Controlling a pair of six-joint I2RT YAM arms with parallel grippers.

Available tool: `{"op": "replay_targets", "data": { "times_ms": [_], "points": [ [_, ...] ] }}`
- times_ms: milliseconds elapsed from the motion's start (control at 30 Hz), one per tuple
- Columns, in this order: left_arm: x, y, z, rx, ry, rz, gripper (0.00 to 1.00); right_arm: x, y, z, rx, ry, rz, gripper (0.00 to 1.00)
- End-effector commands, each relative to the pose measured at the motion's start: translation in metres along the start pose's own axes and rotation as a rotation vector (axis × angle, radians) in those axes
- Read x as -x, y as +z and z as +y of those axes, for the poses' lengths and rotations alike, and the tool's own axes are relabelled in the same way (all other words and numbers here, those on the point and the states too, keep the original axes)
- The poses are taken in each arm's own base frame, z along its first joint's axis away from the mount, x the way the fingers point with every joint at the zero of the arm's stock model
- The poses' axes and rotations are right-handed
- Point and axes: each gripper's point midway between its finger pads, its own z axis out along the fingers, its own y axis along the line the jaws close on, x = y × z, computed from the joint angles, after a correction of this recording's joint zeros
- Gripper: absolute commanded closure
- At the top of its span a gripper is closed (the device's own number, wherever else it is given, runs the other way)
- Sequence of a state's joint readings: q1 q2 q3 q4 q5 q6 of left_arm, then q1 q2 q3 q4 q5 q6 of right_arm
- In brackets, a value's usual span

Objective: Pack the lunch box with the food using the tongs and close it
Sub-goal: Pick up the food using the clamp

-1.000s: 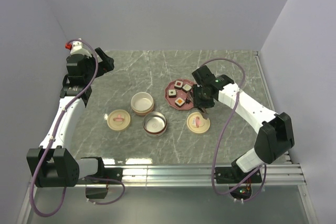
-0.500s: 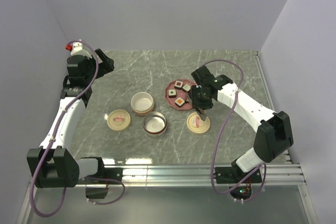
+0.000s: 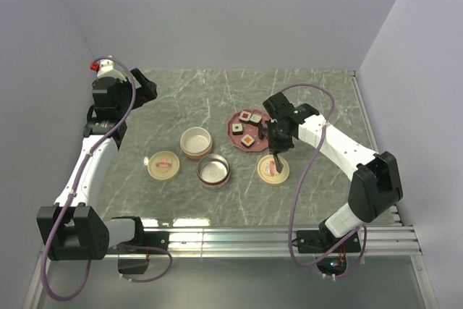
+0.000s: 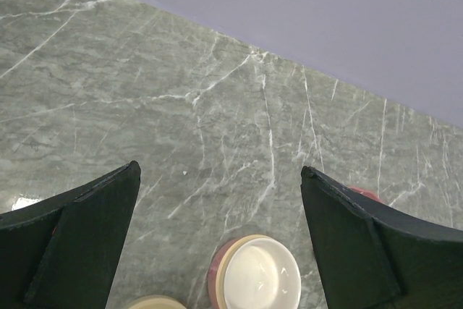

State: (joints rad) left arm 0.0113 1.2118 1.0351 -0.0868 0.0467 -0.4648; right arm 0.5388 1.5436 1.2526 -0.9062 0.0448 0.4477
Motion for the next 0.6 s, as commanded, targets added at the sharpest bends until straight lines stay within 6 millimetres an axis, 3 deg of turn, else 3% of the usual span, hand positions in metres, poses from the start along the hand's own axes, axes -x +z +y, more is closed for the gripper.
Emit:
{"op": "replay_targets", "data": {
  "times_ms": [0,567],
  "points": [
    [0.018,-0.008,-0.008,-0.021,0.011,-0.067,0.0,0.016,-0.009,0.005,0.004,-0.011,-0.058,0.91],
    [0.016,-0.007,-0.011,-0.036,0.001,-0.062,0.0,0.052,-0.063,-0.007,-0.074,-0.053,-0.171,0.94]
  ]
}}
